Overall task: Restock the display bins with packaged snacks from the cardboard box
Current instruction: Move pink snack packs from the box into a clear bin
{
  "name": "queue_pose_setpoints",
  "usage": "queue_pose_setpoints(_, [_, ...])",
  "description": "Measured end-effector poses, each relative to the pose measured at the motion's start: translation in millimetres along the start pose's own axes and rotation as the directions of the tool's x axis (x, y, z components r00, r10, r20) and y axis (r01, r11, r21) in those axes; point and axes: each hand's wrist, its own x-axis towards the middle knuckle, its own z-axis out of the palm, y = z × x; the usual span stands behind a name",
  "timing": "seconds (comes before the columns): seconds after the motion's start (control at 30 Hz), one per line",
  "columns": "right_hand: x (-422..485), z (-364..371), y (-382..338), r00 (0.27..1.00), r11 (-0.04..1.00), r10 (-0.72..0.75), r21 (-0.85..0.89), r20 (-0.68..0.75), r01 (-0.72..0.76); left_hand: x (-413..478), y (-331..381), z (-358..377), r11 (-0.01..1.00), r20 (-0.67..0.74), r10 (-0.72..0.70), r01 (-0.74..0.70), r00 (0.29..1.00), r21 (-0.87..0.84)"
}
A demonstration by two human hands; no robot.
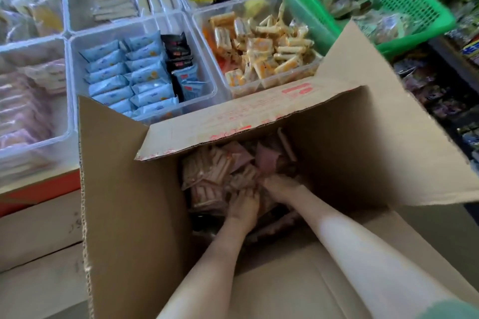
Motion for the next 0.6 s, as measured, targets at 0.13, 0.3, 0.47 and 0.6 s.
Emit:
queue_pose_setpoints(0.13, [16,0,4,0.994,0.994,-0.077,-0.077,-0.079,0.071,6,-6,6,0.989,0.017,-0.045,0.047,0.999,-0.139])
queue_pose_setpoints(0.3, [-1,-16,6,0.995,0.991,-0.025,0.126,-0.095,0.037,9,-3,-10,0.907,0.010,-0.154,0.145,0.988,-0.396])
queue_pose_setpoints(0.47, [-27,-35,4,0.974,0.975,-0.089,0.183,-0.209,0.129,0,5,-21,0.782,0.007,-0.191,0.157,0.982,-0.603])
queue_pose_setpoints(0.6, [-54,-50,1,0.913,0.959,-0.054,0.232,-0.404,0.160,-17,17,-45,0.797,-0.179,-0.147,0.009,0.973,-0.604])
